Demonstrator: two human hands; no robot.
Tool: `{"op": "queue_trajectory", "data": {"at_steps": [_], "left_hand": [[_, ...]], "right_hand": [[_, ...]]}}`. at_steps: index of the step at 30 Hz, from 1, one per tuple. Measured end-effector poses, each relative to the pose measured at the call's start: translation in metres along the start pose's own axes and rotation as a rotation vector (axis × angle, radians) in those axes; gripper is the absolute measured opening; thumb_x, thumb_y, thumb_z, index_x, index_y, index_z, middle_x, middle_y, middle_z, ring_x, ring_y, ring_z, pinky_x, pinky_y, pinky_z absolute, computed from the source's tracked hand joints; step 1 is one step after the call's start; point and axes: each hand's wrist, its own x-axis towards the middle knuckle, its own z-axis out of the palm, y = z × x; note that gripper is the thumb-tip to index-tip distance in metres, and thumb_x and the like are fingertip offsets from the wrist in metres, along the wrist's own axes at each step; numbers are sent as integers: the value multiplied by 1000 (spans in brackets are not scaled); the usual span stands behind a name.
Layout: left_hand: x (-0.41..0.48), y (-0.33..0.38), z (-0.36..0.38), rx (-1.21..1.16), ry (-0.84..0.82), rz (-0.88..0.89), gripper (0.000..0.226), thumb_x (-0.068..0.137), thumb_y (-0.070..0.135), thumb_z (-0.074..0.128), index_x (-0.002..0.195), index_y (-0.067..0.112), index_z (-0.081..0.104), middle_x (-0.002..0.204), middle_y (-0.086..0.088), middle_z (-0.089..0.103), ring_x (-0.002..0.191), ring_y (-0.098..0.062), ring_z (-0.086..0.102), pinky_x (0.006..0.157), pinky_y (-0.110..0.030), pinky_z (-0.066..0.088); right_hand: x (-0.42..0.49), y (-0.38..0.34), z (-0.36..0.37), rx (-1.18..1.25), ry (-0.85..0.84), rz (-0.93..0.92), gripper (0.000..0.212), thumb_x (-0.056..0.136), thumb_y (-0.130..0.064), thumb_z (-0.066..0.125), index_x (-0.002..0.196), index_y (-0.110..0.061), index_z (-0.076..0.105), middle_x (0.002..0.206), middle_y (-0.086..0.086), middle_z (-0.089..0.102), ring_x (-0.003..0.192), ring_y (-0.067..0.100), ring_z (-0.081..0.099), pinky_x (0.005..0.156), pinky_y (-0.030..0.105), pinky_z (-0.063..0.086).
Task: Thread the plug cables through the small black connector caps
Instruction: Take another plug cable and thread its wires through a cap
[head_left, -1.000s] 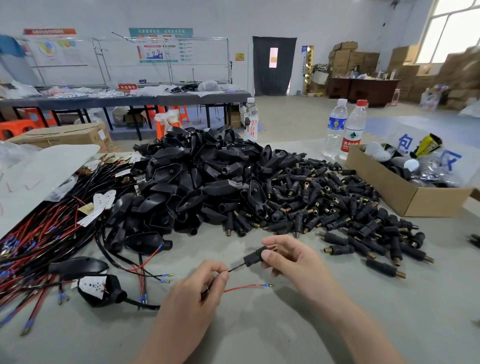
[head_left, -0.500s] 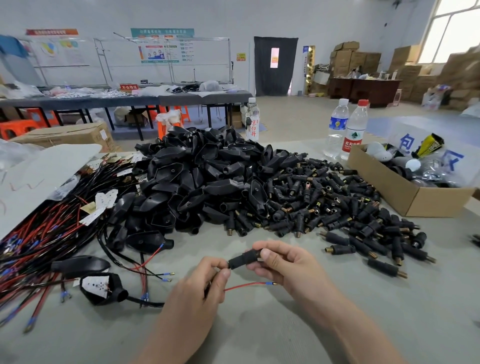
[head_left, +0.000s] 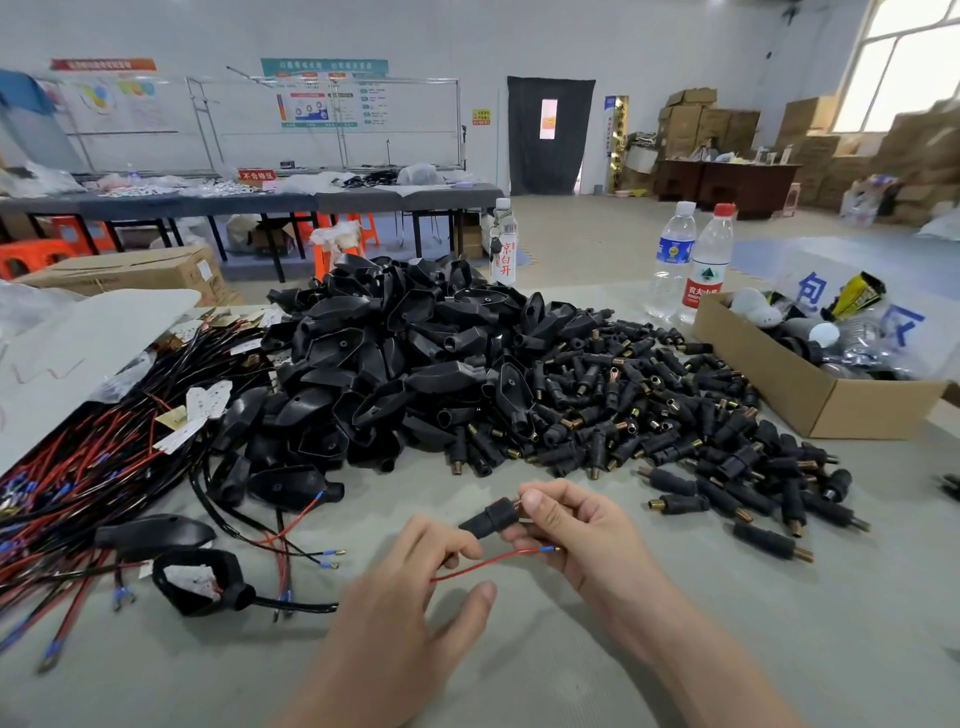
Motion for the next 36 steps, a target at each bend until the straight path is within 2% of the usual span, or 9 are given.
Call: {"op": "queue_trajectory", "data": {"at_steps": [2,8,12,17,20,24,30,33,36], "left_hand": [[2,-2,4,32,9,22,16,84,48,55,99,43,52,93,24,49,71,21,43,56,-5,33],[3,-9,7,103,-10,46,13,89,45,53,102,45,55,94,21,50,63,15,40,48,-9,37],[2,-12,11,86,-5,64,5,89,43,54,92,42,59,94,20,51,73,21,44,52,-7,39],[2,-9,9,-225,40,-74,4,88,46,54,87,43,57,108,17,57,87,-6,61,72,-14,44],[3,-8,6,-336,14,-126,21,88,52,49,77,36,57,115,15,59,97,-14,62,68,-32,48],[3,-12,4,-426,-29,-137,44,96,53,36,64,28,54,104,7,60,85,-10,58,73,-22,42],[3,-18,8,-594,-39,-200,61,100,53,29,54,20,53,89,-6,65,119,-17,58,93,-20,42],[5,-22,8,-651,-32,-275,70,95,72,27,68,24,71,105,3,72,116,-11,61,92,-11,41],[10,-31,10,-727,-56,-327,71,81,90,30,87,37,78,102,4,75,113,-5,63,94,-10,41]], "right_hand": [[1,0,-1,-2,12,-1,31,74,-20,73,96,-1,63,89,16,75,74,19,74,65,20,56],[0,3,-2,-52,26,7,32,78,-26,72,98,-3,61,90,16,75,79,20,74,67,22,57],[1,5,-3,-59,45,11,33,79,-29,72,97,-3,62,88,20,75,75,19,74,64,19,56],[4,7,-3,-72,101,-7,38,78,-30,71,99,0,62,86,18,75,77,21,73,66,22,58],[6,7,-4,-63,128,-27,37,78,-29,71,99,0,61,83,17,75,71,18,72,65,22,58],[6,9,-5,-85,133,-27,39,78,-32,71,100,-1,61,87,18,76,72,18,72,67,22,57],[7,10,-7,-55,150,-33,40,81,-32,69,102,1,62,91,18,76,73,17,71,69,21,58],[8,10,-9,-7,170,-33,46,81,-32,69,105,6,62,92,19,75,74,17,70,70,21,58],[9,9,-11,29,197,-28,44,81,-32,69,105,5,62,90,15,75,74,15,70,69,21,58]]}}
